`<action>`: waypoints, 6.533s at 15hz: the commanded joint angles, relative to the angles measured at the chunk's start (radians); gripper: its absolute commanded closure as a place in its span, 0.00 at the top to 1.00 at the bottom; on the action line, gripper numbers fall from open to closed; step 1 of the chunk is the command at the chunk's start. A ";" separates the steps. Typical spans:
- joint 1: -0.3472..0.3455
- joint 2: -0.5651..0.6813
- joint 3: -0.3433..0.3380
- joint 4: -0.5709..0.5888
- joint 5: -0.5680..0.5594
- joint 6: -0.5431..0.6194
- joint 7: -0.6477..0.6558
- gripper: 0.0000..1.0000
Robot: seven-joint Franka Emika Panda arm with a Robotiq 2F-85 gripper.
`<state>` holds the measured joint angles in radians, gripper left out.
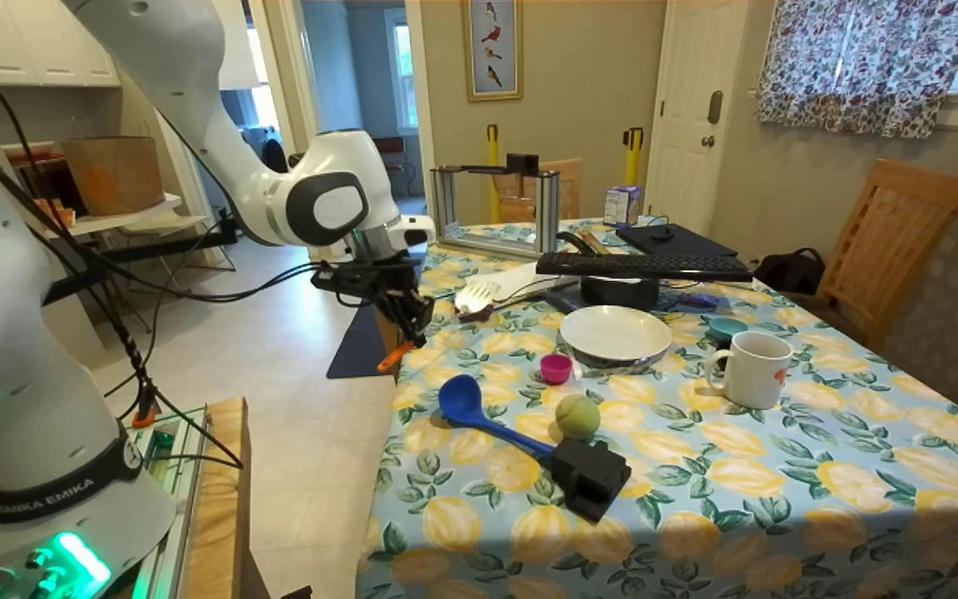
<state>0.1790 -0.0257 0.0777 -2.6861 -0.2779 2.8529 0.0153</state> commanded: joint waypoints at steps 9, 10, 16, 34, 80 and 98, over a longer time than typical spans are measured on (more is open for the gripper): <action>0.015 -0.036 0.068 0.094 0.294 -0.522 -0.178 0.05; 0.008 -0.028 0.066 0.118 0.282 -0.572 -0.150 0.05; -0.008 -0.004 0.073 0.111 0.174 -0.525 -0.078 0.05; 0.055 0.219 0.107 0.319 0.022 -0.554 0.030 0.05; 0.218 0.851 0.100 1.292 -0.110 -1.218 -0.258 0.05; 0.321 1.001 0.084 1.610 -0.143 -1.561 -0.230 0.05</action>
<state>0.4789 0.9192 0.1735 -1.1621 -0.3973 1.3181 -0.2237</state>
